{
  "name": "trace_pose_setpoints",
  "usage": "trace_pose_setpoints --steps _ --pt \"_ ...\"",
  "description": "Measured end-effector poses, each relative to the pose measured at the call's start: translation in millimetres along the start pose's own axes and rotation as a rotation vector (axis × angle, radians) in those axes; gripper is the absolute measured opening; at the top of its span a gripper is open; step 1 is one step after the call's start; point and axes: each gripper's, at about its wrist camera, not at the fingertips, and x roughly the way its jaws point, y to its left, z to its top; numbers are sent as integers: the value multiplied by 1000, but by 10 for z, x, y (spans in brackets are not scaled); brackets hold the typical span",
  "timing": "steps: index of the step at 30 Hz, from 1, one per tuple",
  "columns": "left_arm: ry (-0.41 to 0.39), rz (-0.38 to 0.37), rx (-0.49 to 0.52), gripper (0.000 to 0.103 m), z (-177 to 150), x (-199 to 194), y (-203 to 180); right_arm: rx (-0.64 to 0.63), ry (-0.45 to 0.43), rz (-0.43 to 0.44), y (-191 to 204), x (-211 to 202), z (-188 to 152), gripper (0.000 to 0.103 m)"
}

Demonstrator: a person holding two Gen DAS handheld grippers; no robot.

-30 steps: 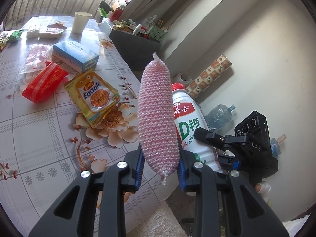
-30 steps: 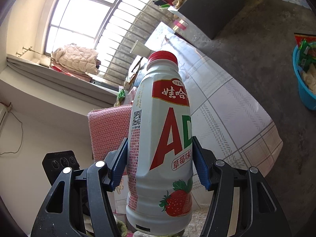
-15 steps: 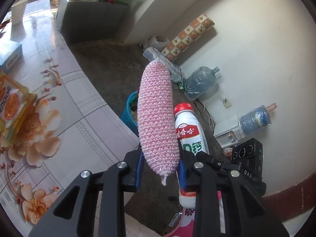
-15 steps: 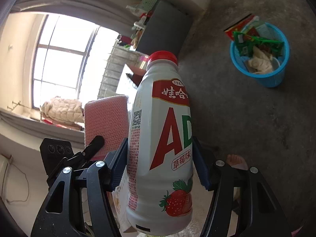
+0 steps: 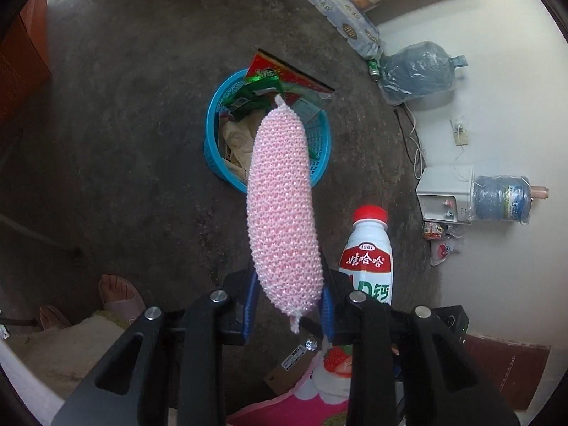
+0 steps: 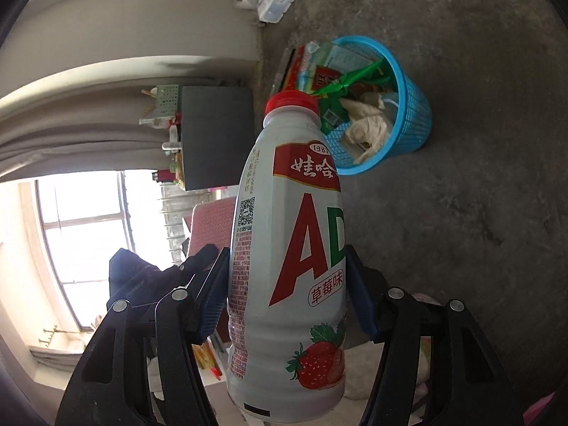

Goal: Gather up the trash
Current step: 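Carry the sponge with the left gripper while the right gripper carries the bottle to the wastebasket, then open both grippers over the wastebasket, dropping the bottle and sponge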

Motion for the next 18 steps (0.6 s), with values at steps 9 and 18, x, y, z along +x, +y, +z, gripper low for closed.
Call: trace_pose_setpoints --steps 9,18 --pt "-43 66 -97 56 932 694 19 404 -97 52 -531 711 630 60" --pt "-106 -32 -85 56 915 234 87 405 -94 18 -481 1436 976 69"
